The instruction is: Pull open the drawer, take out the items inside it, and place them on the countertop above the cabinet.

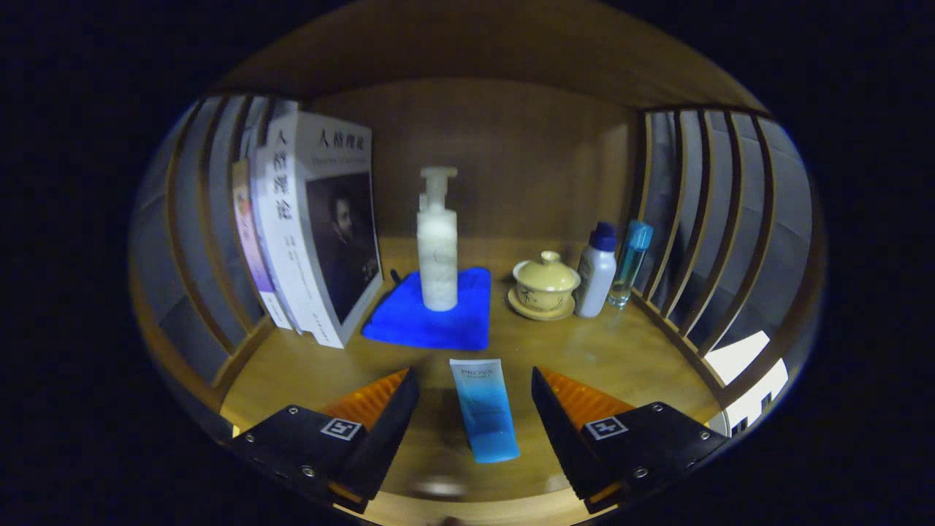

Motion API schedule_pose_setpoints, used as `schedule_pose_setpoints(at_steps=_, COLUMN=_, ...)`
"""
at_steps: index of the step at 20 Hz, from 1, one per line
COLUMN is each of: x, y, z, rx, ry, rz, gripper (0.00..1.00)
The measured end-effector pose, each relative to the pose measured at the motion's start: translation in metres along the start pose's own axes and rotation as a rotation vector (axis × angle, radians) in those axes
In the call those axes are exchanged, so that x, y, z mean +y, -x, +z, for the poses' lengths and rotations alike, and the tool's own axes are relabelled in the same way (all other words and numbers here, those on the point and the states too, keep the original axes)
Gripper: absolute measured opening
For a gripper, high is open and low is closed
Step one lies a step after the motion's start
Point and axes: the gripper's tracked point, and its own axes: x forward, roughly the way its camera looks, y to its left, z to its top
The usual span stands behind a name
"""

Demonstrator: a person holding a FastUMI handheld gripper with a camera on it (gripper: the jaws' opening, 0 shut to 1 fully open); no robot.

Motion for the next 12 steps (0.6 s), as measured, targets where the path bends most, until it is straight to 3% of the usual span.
schedule_pose_setpoints(at_steps=6, x=-0.004, y=0.101, z=0.017, rx=-0.244, ry=-0.063, rz=0.05, gripper=0.95)
schedule_pose_setpoints(at_steps=9, x=-0.004, y=0.141, z=0.003, rx=-0.314, ry=-0.03, rz=0.054, gripper=0.95)
schedule_pose_setpoints(at_steps=12, x=0.017, y=0.181, z=-0.022, rx=-0.346, ry=-0.033, rz=0.124, gripper=0.95)
